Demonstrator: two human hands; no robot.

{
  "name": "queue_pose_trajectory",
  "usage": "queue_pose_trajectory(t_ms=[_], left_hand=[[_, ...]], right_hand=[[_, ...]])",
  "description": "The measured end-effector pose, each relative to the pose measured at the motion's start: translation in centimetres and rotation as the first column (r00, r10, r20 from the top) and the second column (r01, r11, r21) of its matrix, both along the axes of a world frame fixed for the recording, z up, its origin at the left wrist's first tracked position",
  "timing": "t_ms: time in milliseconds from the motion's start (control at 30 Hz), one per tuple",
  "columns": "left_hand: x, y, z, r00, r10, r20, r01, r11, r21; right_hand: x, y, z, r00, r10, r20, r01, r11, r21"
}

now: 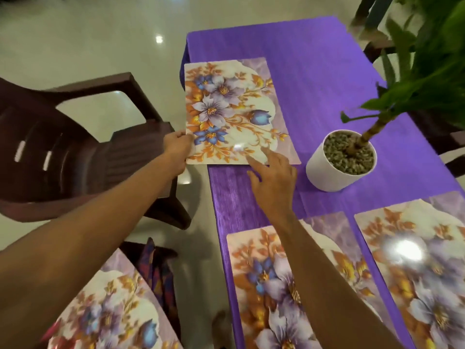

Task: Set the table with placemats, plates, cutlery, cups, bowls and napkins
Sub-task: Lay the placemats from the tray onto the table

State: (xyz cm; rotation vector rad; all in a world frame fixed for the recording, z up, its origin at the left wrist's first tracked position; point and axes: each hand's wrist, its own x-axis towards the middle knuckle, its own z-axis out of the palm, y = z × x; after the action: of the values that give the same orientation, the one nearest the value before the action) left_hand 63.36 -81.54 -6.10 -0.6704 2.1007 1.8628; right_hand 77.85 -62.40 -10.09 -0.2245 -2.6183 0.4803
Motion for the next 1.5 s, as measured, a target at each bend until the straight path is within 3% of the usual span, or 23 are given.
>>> queue_pose_trajectory(t_ms=[167, 233, 300, 367, 533, 633, 767, 1133, 1500], left_hand=[[-3.7, 0.9, -0.7, 0.992, -0.126, 0.011, 0.126, 0.992, 0.023], [-4.2, 0.9, -0.8, 0.975, -0.220, -0.037, 0.216, 0.971, -0.103], [-4.1, 0.7, -1.1, 0.908, -0.391, -0.150, 0.295, 0.852, -0.433], [-3.5, 0.8, -1.6, 0.782, -0.574, -0.245, 0.321, 0.707, -0.631], [-2.1, 1.9, -2.5, 0.530, -0.801, -0.279, 0.367, 0.513, -0.776], [-1.5, 2.2, -4.0, 0.486, -0.855, -0.182, 0.402, 0.403, -0.822], [-1.2, 2.4, -5.1, 0.536, -0.826, -0.173, 0.373, 0.415, -0.830], [-1.2, 3.1, -5.3, 0.572, -0.801, -0.178, 0.363, 0.442, -0.820], [-1.6, 3.2, -6.3, 0.620, -0.760, -0.194, 0.363, 0.497, -0.788]], right_hand=[[-4.7, 2.3, -1.0, 0.999, -0.034, -0.009, 0.034, 0.999, -0.027], [-5.8, 3.1, -1.6, 0.998, -0.057, 0.008, 0.057, 0.997, -0.049], [-6.9, 3.7, -2.2, 0.996, -0.074, 0.057, 0.080, 0.992, -0.096], [-8.1, 4.1, -2.4, 0.990, -0.074, 0.119, 0.090, 0.987, -0.133], [-10.3, 4.7, -2.2, 0.984, -0.043, 0.171, 0.071, 0.985, -0.156], [-10.9, 4.9, -2.3, 0.981, -0.021, 0.193, 0.056, 0.983, -0.177], [-11.0, 4.7, -2.6, 0.982, -0.005, 0.187, 0.034, 0.987, -0.154], [-11.3, 4.9, -3.1, 0.969, -0.003, 0.245, 0.033, 0.992, -0.120], [-11.8, 5.0, -3.6, 0.927, -0.008, 0.376, -0.021, 0.997, 0.073]])
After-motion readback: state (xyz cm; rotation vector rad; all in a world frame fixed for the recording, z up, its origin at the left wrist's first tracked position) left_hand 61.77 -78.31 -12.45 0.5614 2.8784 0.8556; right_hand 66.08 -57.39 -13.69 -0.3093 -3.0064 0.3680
